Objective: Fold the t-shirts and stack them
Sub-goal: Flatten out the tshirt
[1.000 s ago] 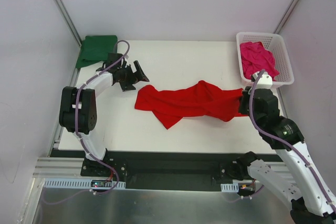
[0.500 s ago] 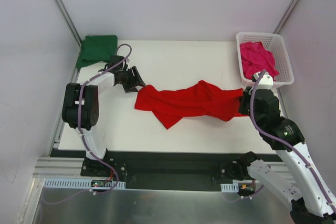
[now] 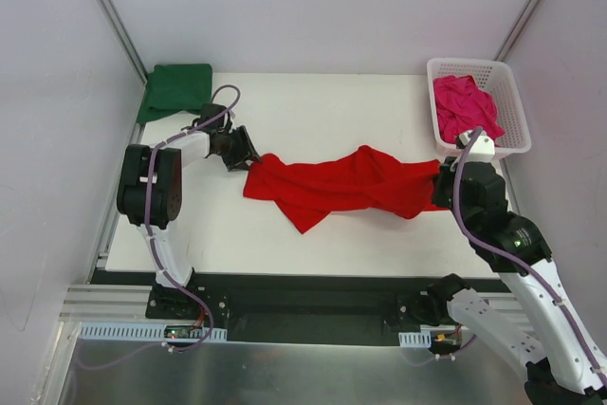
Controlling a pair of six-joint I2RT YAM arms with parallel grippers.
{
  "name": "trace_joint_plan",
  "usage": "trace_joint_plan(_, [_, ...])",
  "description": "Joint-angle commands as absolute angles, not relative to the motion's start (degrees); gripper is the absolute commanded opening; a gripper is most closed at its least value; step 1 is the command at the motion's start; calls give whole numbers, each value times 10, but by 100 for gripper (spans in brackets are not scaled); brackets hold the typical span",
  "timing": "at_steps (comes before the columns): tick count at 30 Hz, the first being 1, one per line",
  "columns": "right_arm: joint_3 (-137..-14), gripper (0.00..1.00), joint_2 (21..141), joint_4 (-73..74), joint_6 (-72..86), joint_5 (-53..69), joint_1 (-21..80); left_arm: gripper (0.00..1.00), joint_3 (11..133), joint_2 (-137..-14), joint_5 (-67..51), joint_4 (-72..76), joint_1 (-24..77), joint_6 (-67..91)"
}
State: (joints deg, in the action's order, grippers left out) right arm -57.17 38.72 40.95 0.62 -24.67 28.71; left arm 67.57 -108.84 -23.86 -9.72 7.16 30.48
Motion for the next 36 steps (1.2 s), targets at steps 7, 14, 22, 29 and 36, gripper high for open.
trace_joint_plan(7, [-580,2,374,403,9,-260,285,39,707,-1109,-228,-94,73,295])
trace_joint_plan(14, [-577,2,376,401,11,-260,286,0,707,-1106,-224,-94,73,294])
trace_joint_plan(22, [-577,2,378,399,12,-258,286,0,706,-1063,-222,-105,73,289])
trace_joint_plan(29, [-601,2,381,402,4,-270,285,1,745,-956,-189,-174,73,259])
trace_joint_plan(36, [-643,2,391,402,-30,-277,285,1,796,-874,-155,-262,72,229])
